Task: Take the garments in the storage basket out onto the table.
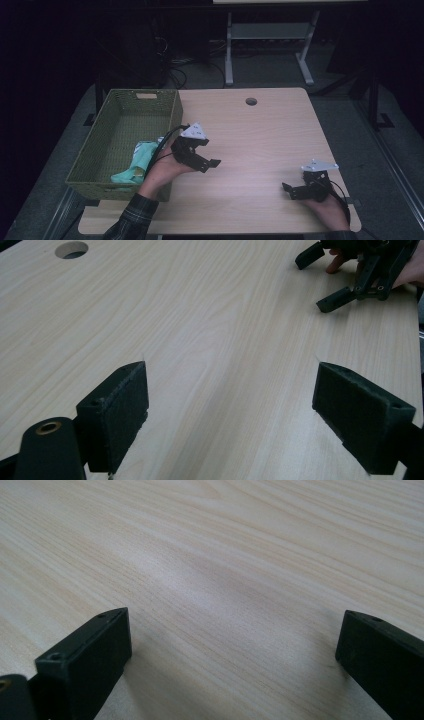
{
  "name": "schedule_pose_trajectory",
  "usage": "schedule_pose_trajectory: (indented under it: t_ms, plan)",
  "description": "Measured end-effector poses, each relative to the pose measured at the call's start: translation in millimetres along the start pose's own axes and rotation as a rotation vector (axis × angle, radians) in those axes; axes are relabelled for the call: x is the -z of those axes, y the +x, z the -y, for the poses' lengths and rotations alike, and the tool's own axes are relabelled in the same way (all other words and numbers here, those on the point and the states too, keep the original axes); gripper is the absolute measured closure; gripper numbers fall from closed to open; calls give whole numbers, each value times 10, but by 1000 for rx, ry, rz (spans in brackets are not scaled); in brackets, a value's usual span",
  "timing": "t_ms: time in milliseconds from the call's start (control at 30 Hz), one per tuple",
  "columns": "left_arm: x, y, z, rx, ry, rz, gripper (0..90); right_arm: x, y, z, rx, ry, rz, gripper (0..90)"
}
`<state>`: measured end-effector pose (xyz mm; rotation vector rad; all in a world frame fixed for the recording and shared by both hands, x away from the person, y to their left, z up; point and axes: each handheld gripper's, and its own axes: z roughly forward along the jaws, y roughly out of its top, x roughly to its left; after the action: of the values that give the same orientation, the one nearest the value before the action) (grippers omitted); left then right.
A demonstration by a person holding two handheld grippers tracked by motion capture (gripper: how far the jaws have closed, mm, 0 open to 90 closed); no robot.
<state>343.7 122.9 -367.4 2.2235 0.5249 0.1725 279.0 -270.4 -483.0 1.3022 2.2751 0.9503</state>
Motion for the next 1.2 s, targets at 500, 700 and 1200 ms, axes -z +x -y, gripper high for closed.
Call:
schedule_pose_trajectory:
  t_ms: [500, 700, 1200]
  plan:
    - [201, 82, 4, 14, -23, -30, 151, 0, 0, 0, 0, 1, 0, 10]
    - [286, 121, 23, 26, -35, -42, 151, 0, 0, 0, 0, 1, 0, 10]
    - [521, 240, 99, 44, -57, -98, 149, -1, 1, 0, -2, -1, 0, 10]
